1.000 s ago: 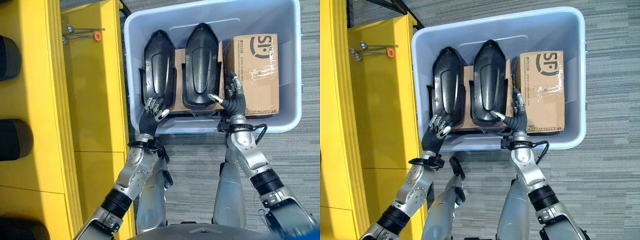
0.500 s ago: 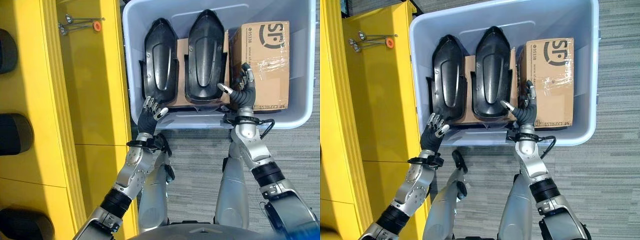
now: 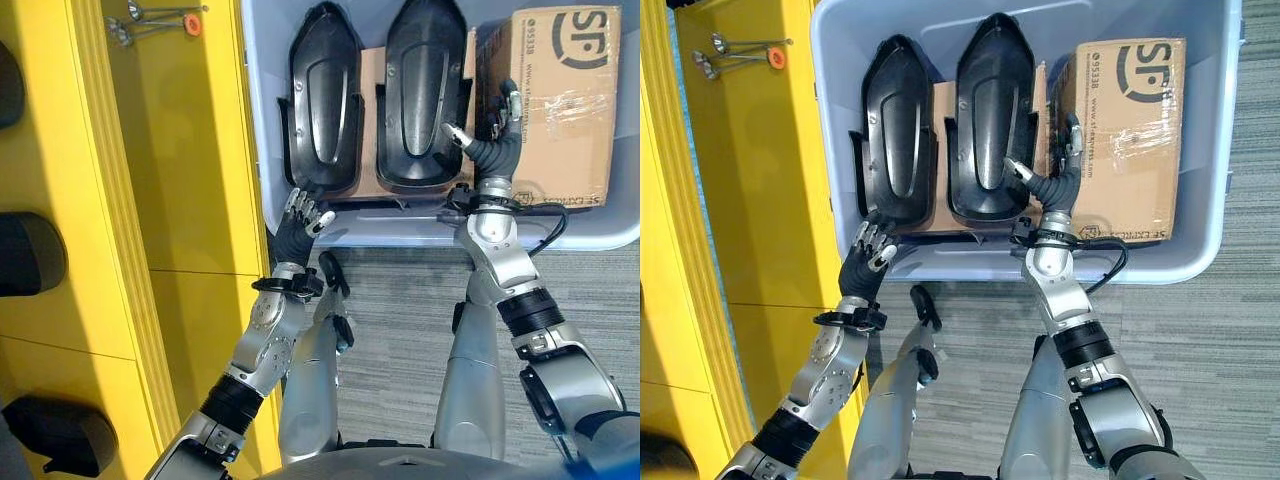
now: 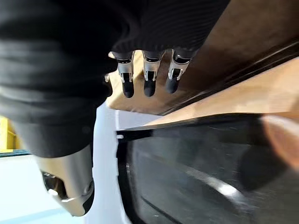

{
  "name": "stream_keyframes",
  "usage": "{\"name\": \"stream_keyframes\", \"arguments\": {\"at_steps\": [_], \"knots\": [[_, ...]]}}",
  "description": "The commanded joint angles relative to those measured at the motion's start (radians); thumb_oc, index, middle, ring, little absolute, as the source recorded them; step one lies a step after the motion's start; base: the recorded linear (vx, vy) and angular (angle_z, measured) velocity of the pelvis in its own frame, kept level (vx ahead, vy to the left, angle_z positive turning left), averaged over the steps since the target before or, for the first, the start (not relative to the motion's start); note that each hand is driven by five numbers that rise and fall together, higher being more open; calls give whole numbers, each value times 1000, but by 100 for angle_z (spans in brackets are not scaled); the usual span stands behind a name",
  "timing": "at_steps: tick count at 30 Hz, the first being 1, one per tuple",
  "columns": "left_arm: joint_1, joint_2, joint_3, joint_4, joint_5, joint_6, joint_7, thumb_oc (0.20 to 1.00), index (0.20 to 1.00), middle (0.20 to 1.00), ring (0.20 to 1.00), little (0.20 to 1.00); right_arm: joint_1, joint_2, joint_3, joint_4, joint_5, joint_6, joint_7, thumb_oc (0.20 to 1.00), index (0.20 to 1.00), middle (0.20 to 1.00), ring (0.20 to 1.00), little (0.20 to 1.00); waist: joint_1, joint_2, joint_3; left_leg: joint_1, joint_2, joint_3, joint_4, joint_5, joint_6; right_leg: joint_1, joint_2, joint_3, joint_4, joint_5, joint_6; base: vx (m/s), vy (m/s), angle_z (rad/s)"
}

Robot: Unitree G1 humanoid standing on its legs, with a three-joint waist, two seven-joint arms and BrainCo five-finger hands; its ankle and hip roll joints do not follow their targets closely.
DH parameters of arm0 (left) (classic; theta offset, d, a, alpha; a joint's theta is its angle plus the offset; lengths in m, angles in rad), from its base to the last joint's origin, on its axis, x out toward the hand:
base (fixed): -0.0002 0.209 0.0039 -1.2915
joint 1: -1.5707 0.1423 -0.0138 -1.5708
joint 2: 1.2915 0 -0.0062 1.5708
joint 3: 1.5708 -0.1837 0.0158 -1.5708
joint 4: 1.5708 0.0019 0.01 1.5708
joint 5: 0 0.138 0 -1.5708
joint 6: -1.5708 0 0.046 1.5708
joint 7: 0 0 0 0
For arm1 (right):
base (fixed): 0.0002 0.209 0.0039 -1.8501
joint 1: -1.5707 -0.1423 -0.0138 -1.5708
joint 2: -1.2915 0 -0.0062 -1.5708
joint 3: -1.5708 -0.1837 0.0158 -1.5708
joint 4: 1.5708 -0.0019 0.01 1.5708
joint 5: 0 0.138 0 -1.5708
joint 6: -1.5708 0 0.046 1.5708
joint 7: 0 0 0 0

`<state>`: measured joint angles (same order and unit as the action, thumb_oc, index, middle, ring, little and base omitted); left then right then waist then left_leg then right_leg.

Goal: Move parts from the plastic box to the shelf.

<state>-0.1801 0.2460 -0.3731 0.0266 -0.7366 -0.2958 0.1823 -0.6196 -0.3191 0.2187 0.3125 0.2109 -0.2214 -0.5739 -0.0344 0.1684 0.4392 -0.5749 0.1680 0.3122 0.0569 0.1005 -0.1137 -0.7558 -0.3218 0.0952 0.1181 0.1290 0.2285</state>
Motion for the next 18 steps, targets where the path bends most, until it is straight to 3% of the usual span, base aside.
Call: {"name": "stream_keyframes", "arguments": {"at_steps": [1,11,18], "knots": [[-20,40,34,-86,-5,-46,14,1000,1000,1000,1000,1000,-12,3,-14,-10,-51,-23,7,1000,1000,1000,1000,1000,8,-19,9,-10,-23,-93,109,-80,-3,-8,67,-6,49,42,-56,0,0,0],[-24,42,42,-89,10,-54,26,1000,1000,1000,1000,1000,7,11,26,-21,-81,-17,37,1000,1000,1000,1000,1000,17,-31,13,-29,-34,-116,108,-75,2,-4,60,-22,47,41,-58,0,1,3],[-18,50,48,-106,11,-48,32,1000,1000,1000,1000,1000,-14,12,-6,8,-59,-15,6,1000,1000,1000,1000,1000,24,-30,21,-36,-38,-116,105,-77,3,-11,58,-20,43,42,-58,1,4,2]]}}
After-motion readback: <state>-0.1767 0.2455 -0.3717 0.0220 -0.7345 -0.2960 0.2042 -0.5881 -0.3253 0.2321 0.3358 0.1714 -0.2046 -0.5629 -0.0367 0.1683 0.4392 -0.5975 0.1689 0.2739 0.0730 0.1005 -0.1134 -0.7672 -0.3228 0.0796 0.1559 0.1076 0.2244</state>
